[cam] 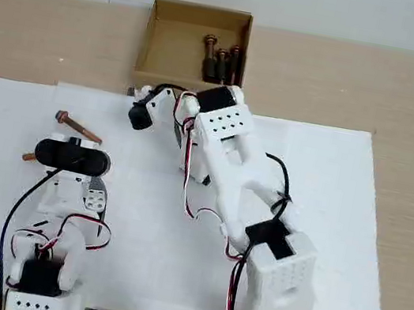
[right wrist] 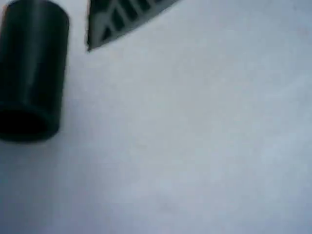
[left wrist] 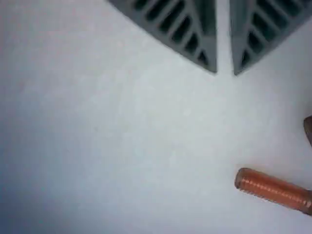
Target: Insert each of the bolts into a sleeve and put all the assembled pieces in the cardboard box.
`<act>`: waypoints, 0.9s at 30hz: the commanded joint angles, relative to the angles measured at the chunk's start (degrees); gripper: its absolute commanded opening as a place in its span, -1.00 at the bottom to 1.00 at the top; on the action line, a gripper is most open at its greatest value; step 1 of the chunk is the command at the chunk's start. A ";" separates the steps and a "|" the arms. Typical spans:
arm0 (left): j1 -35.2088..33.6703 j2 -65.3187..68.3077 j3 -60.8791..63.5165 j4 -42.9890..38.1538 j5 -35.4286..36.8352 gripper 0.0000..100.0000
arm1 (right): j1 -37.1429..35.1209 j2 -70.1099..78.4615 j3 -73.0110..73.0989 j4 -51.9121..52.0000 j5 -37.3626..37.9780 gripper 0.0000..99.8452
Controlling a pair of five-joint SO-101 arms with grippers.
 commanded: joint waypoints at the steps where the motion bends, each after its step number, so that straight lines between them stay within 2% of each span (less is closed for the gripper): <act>1: -0.18 -0.53 -0.84 0.26 -0.26 -0.99 | -0.40 0.66 -0.26 -1.36 0.26 -0.74; 13: -0.18 -0.53 -0.84 0.26 -0.26 -0.99 | -0.40 6.46 -0.35 -3.74 0.26 -0.77; 19: -0.18 -0.53 -0.84 0.26 -0.26 -0.99 | -0.40 9.27 -0.44 -3.74 0.26 -0.98; 27: -0.18 -0.53 -0.84 0.26 -0.26 -0.99 | -0.40 5.23 -0.62 -3.30 0.26 -0.98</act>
